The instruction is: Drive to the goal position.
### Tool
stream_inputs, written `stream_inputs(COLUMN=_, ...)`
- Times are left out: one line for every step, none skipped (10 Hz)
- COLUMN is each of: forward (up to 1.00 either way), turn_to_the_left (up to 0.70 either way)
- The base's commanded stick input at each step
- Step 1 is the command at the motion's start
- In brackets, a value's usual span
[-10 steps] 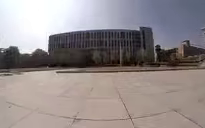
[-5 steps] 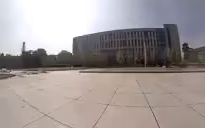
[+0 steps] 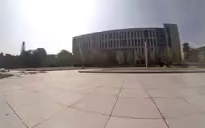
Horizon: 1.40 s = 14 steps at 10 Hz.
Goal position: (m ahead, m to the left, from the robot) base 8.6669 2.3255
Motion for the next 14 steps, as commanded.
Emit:
stream_inputs(forward=0.70, turn_to_the_left=0.00)
stream_inputs(forward=0.70, turn_to_the_left=0.00)
stream_inputs(forward=0.70, turn_to_the_left=0.00)
stream_inputs(forward=0.70, turn_to_the_left=0.00)
stream_inputs(forward=0.70, turn_to_the_left=0.00)
stream_inputs(forward=0.70, turn_to_the_left=0.00)
stream_inputs(forward=0.70, turn_to_the_left=0.02)
stream_inputs(forward=0.70, turn_to_the_left=0.18)
stream_inputs(forward=0.70, turn_to_the_left=0.35)
stream_inputs(forward=0.70, turn_to_the_left=0.35)
stream_inputs(forward=0.70, turn_to_the_left=0.35)
stream_inputs(forward=0.70, turn_to_the_left=0.32)
stream_inputs(forward=0.70, turn_to_the_left=0.12)
stream_inputs(forward=0.70, turn_to_the_left=0.03)
